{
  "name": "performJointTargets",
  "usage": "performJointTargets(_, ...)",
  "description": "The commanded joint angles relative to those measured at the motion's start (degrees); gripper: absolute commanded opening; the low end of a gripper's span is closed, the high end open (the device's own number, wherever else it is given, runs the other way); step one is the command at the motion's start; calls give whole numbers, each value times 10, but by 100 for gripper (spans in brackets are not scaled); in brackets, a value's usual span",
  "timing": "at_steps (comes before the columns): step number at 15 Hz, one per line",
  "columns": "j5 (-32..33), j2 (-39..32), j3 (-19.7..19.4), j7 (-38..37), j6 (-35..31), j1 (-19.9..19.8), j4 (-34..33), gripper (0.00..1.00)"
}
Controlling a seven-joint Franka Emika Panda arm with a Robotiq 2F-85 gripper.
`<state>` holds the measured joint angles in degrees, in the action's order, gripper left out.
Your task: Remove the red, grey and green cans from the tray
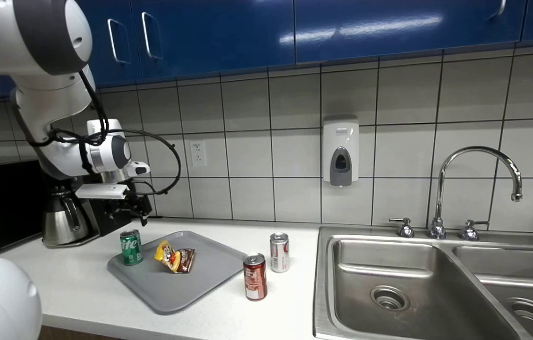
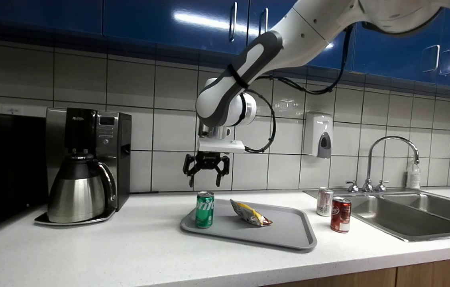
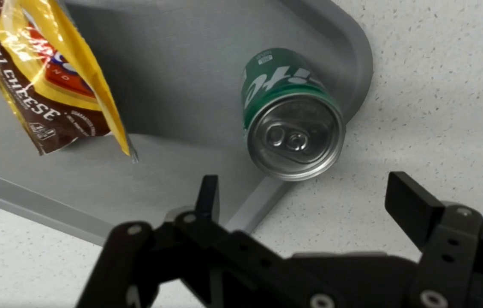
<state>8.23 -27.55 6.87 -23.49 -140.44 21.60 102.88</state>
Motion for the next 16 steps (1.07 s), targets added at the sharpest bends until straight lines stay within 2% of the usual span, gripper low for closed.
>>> performJointTargets(1, -2, -7, -1, 15, 20, 4, -11, 100)
performJointTargets(16, 1, -38, -5, 18, 44, 8, -18, 100)
